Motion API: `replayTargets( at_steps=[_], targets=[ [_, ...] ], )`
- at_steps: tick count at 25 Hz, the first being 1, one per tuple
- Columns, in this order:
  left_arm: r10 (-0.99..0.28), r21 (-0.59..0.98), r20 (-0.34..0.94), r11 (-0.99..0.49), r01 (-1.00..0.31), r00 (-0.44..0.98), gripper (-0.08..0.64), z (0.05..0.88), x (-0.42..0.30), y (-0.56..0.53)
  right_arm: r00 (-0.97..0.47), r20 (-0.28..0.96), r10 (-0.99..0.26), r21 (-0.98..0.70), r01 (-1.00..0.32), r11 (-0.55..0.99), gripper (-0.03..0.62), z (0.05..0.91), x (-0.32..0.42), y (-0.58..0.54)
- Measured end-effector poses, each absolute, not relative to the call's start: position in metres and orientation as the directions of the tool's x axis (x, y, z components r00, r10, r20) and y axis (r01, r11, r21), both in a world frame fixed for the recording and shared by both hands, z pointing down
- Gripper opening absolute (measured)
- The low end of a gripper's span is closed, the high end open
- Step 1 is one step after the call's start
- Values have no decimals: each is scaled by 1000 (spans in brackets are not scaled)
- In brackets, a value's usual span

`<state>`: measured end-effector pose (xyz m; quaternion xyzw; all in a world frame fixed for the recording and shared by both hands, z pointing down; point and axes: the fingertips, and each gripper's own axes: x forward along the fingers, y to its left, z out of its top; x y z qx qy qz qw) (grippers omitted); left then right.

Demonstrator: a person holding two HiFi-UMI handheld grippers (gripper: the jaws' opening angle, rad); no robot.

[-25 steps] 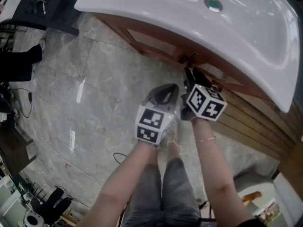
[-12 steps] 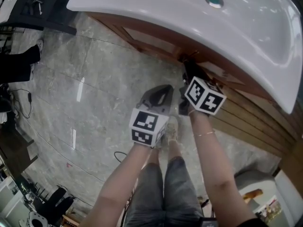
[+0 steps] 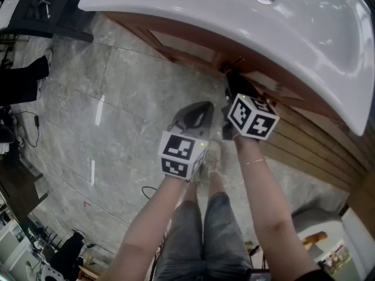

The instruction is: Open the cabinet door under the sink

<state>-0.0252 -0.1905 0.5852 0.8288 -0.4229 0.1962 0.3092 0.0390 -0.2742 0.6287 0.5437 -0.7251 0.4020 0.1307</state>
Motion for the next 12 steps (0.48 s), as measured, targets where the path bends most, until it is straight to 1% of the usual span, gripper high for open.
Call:
replayTargets(
  at_steps=[7,12],
  targets=[
    [-589,325,579,-467,-822,564,8,581,-24,-190,-417,616,-668,-393,-898,198,80,626,35,-267],
    [-602,306,572,-474,-826,557,9,578,-23,-192,-432,624,-651,-366,-898,245,77,624,35,-259]
  ],
)
